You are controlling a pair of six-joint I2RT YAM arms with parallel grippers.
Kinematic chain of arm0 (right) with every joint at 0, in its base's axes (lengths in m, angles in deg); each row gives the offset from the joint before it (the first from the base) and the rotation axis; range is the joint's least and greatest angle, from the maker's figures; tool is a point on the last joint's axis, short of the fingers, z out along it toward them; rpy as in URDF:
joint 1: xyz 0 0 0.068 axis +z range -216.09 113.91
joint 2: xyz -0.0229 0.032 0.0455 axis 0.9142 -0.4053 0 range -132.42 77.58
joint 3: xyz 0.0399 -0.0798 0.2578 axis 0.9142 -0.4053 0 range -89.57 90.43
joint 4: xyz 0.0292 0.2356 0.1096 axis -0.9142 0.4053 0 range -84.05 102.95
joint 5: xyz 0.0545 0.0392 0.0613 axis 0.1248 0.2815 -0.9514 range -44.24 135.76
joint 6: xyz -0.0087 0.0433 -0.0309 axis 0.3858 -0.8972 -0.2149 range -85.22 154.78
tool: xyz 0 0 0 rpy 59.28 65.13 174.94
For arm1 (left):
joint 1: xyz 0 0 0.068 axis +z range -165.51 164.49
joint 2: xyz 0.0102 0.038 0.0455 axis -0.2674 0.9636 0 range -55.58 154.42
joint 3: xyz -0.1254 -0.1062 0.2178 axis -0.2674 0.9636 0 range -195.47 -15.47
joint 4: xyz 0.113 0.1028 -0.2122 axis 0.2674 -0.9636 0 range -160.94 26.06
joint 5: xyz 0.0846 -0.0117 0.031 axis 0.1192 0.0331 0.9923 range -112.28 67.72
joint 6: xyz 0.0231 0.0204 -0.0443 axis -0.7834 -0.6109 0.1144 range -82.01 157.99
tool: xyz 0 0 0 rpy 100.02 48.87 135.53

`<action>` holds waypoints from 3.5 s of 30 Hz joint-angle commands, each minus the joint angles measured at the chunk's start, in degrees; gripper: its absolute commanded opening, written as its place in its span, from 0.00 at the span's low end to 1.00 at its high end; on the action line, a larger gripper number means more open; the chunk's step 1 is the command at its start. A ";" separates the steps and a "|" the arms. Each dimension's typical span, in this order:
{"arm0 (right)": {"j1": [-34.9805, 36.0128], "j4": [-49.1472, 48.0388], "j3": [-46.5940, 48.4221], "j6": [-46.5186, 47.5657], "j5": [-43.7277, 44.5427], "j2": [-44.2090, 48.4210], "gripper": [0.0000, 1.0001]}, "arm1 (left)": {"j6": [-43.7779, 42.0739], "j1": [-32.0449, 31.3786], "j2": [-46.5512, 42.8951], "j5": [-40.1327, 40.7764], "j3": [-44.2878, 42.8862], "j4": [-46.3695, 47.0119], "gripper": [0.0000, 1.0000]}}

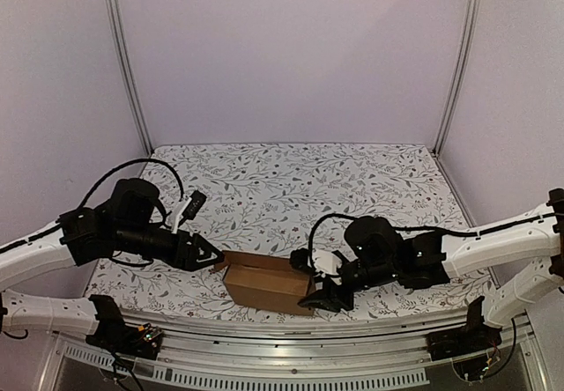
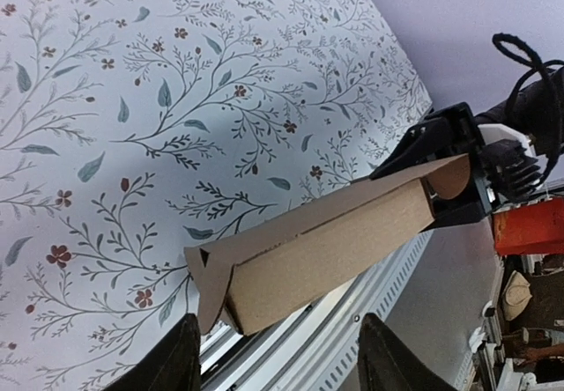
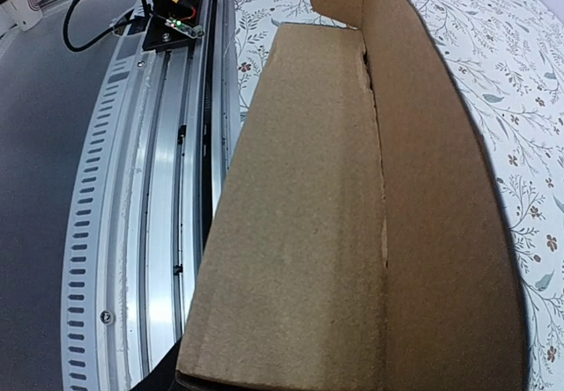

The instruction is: Fold the paper box

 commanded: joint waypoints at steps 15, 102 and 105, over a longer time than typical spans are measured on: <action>-0.72 -6.53 -3.37 -3.66 -2.71 -1.51 0.34 | -0.05 -10.43 7.57 24.09 -3.63 -4.74 0.47; 2.39 -23.11 -10.17 -6.91 13.46 -1.97 0.75 | 6.79 -24.79 22.13 38.72 -3.90 -0.42 0.00; 2.35 -17.70 -9.31 -8.63 11.43 1.32 0.77 | 8.19 -24.84 22.29 39.61 -4.80 -1.15 0.00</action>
